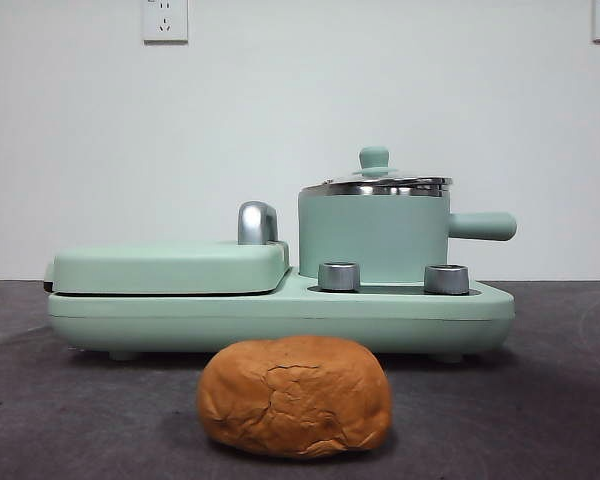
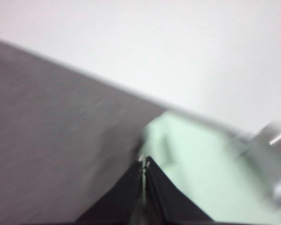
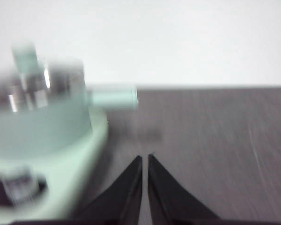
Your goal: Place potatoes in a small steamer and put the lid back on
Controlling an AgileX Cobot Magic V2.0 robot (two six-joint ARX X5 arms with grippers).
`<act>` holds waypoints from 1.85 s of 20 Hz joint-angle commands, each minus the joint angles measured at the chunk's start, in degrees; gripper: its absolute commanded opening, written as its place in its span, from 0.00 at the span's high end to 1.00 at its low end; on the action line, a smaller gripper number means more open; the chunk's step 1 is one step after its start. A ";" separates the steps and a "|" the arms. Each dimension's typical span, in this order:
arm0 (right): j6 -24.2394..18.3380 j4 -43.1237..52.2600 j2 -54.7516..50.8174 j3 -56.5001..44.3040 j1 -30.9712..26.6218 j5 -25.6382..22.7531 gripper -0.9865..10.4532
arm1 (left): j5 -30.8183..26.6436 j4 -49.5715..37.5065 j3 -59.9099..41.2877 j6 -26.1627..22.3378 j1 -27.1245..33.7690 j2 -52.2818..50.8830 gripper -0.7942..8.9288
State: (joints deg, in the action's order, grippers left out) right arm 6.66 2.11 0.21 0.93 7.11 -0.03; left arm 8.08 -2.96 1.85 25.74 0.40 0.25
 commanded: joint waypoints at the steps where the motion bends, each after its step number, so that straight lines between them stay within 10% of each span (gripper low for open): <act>1: 9.49 9.88 0.00 0.22 0.15 -0.04 0.90 | 1.46 -9.66 -0.20 6.58 -0.17 -0.07 0.91; 5: 13.66 7.78 0.81 6.21 0.09 -0.24 0.90 | 1.44 -15.23 3.93 6.91 -0.15 -0.04 0.91; 11: 11.63 -9.33 7.54 21.79 0.13 2.19 0.90 | 2.64 0.42 17.99 6.03 -0.15 3.02 0.91; 21: -8.55 -23.12 23.23 39.58 0.35 16.70 0.90 | 18.58 22.69 38.97 -14.80 -0.15 19.26 0.91; 26: -25.07 -26.64 29.24 42.66 1.33 17.40 0.90 | 24.68 26.21 44.50 -32.92 -0.22 27.23 0.91; 30: -32.13 -26.64 32.11 42.66 1.92 17.44 0.90 | 24.79 25.57 46.05 -38.16 -0.42 30.62 0.91; 37: -32.81 -26.14 33.48 42.66 3.06 17.07 0.56 | 24.76 24.13 46.38 -38.16 -0.44 31.98 0.48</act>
State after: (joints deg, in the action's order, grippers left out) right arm -25.32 -24.75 33.52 42.92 9.89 17.02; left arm 32.42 21.96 46.81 -11.35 0.10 32.18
